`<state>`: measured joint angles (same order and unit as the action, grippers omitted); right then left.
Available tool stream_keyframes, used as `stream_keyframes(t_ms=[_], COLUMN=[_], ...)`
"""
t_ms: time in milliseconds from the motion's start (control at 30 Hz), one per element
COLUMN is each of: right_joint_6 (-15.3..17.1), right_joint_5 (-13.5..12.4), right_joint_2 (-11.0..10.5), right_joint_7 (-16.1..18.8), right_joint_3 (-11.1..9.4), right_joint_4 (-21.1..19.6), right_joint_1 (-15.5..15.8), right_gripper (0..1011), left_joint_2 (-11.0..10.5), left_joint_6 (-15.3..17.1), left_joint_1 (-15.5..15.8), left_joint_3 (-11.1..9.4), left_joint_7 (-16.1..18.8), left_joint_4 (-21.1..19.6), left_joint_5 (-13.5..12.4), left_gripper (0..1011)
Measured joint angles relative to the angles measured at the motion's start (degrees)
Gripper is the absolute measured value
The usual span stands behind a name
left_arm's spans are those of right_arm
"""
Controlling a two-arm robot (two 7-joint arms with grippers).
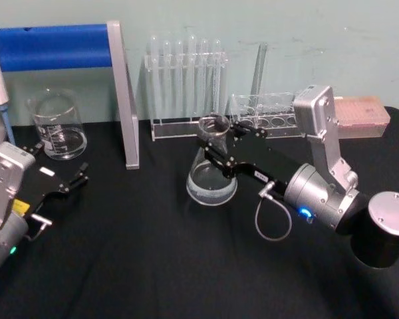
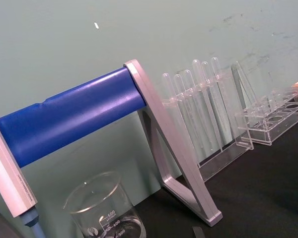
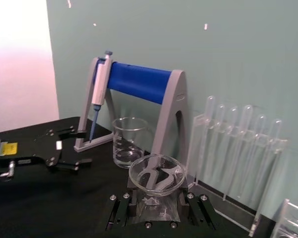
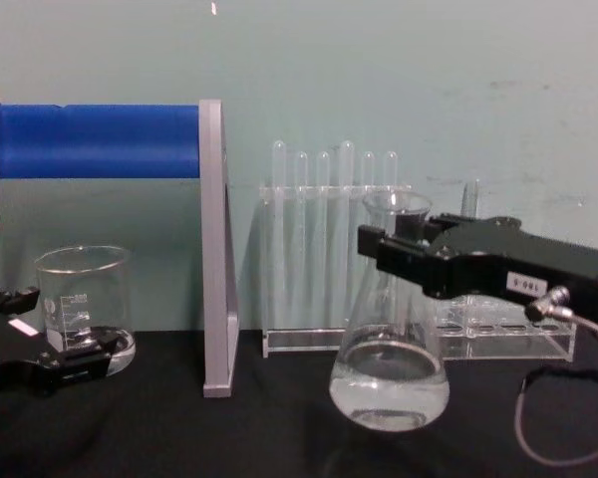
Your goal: Grasp the erlenmeyer flask with one hand, shake it three times, then place it back.
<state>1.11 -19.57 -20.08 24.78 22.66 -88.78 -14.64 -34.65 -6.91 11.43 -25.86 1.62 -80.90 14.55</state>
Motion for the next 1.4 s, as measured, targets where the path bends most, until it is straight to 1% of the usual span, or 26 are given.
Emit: stream_keyframes(t_ms=[267,633,1033,1400], right_joint_6=[-2.24,-3.55,-5.37,-7.14], right_joint_5=[-0.46,-1.34,-1.83,-2.66], right_joint_2=[-0.79,-2.14,-2.36,-2.09], right_joint_7=[2.27,4.34,5.15,6.04], right_joint_3=[1.54,3.14,4.16,4.57], right_joint_4=[1.13,0.87,2.11,3.6], right_joint_1=[0.55,1.87,2.48,3.13], right_gripper=[456,456,456,456], left_joint_2=[0.0,0.0,0.0,0.0], left_joint_6=[0.0,0.0,0.0,0.0], left_joint_1=[0.0,0.0,0.0,0.0], left_joint_3=[0.0,0.0,0.0,0.0], left_joint_7=[0.0,0.0,0.0,0.0], left_joint_4=[0.0,0.0,0.0,0.0], left_joint_5=[0.0,0.0,0.0,0.0], left_gripper=[1001,1001,1001,1001])
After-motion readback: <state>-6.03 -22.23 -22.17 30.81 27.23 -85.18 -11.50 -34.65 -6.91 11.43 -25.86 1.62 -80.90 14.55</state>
